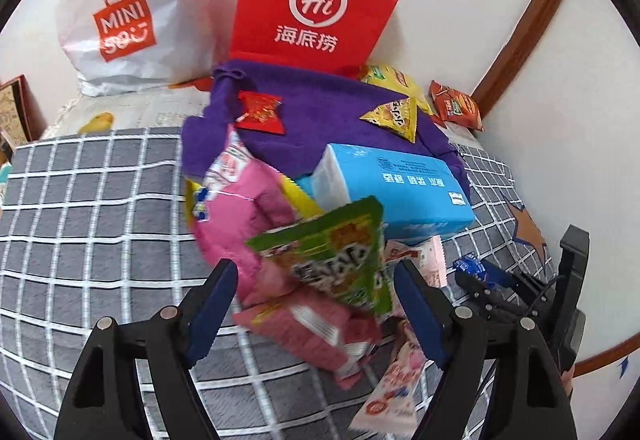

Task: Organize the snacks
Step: 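Grasp the green snack bag with the left tool while the right tool holds the blue bag, then carry the green and blue bags with both tools over the purple towel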

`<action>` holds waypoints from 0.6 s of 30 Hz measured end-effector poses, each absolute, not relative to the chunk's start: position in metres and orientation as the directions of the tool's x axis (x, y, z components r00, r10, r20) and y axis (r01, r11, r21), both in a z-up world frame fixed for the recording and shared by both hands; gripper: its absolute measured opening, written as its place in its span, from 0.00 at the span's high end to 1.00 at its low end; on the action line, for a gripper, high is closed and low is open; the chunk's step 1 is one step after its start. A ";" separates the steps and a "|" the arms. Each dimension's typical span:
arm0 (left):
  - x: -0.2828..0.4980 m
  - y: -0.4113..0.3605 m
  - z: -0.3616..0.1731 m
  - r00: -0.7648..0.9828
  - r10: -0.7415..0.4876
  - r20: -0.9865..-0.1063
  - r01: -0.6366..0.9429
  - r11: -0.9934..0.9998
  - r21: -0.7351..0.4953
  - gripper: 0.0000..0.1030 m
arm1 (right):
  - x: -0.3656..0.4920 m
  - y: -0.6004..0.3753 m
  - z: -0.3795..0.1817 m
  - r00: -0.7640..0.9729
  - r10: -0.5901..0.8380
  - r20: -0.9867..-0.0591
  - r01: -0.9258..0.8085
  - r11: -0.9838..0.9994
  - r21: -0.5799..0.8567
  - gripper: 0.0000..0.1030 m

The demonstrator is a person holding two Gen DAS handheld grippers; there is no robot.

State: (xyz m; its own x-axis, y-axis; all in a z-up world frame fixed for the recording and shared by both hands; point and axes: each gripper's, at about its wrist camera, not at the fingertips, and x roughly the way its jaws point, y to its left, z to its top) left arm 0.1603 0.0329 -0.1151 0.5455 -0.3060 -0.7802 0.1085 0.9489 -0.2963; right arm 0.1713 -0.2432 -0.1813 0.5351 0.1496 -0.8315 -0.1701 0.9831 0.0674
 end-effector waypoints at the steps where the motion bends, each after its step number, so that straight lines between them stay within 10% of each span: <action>1: 0.163 0.031 -0.118 0.540 -0.309 -0.783 0.102 0.947 -0.304 0.23 | 0.171 -0.243 -0.181 0.535 0.149 -0.832 -0.170 0.983 0.067 0.54; 9: 0.181 0.025 -0.130 0.516 -0.348 -0.783 0.065 0.927 -0.369 0.26 | 0.172 -0.243 -0.182 0.535 0.152 -0.831 -0.170 0.983 0.071 0.53; 18: 0.172 0.022 -0.121 0.514 -0.375 -0.772 0.111 0.921 -0.374 0.51 | 0.173 -0.244 -0.183 0.534 0.156 -0.831 -0.170 0.983 0.075 0.52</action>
State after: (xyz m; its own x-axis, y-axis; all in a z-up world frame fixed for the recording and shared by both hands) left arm 0.1716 0.0217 -0.1207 0.5135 -0.3752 -0.7717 0.1114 0.9209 -0.3736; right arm 0.1735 -0.2438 -0.1828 0.5344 0.1558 -0.8307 -0.1698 0.9826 0.0751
